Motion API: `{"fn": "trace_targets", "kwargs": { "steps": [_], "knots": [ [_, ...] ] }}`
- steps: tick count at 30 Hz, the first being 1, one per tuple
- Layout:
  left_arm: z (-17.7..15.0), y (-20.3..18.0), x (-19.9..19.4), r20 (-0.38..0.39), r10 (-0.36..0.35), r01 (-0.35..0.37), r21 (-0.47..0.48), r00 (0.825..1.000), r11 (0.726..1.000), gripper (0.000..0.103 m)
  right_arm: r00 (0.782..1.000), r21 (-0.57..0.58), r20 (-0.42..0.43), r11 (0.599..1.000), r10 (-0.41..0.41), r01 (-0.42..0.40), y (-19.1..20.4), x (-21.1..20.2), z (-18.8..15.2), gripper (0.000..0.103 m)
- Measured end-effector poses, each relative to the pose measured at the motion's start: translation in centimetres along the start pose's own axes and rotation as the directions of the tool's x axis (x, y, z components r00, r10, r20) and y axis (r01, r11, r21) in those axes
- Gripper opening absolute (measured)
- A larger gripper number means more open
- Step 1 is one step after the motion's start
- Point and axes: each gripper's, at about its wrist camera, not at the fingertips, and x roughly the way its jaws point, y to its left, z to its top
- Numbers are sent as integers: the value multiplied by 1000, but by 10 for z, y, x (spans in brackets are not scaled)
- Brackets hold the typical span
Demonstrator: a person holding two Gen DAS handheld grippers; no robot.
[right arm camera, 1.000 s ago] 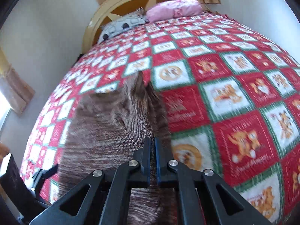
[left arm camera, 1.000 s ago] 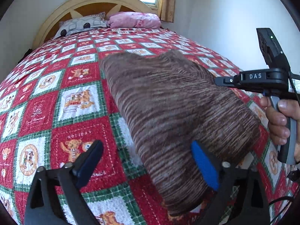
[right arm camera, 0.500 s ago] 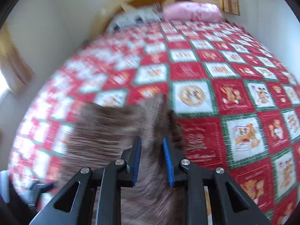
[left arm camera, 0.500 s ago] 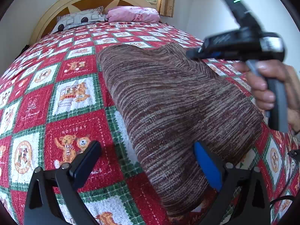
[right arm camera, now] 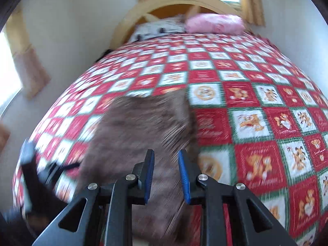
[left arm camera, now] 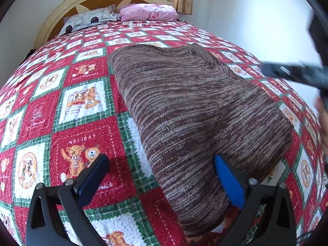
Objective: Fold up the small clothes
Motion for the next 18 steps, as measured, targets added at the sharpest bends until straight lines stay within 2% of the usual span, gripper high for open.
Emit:
{"fn": "trace_targets", "kwargs": {
  "steps": [2,6,7,9,14,18],
  "knots": [
    [0,-1,0,0,5,-5,3,1000,1000,103,998,-64,-44,997,-43,40,10,3,-17,25],
    [-1,-1,-1,-3,9,-9,3,1000,1000,103,980,-51,-140,989,-144,138,-6,18,-39,25],
    [-2,-2,-1,-3,11,-11,3,1000,1000,103,977,-22,-167,991,-133,131,-13,21,-45,25],
    [-2,-3,-1,-6,16,-16,6,1000,1000,103,982,35,-166,995,-84,91,-22,19,-53,24],
    [-5,-3,-3,-8,17,-17,5,1000,1000,103,983,31,-152,994,-101,107,-16,12,-65,21],
    [-7,-3,-5,-10,15,-15,3,1000,1000,103,989,86,-132,993,-69,81,-25,8,-78,21]
  ]
}}
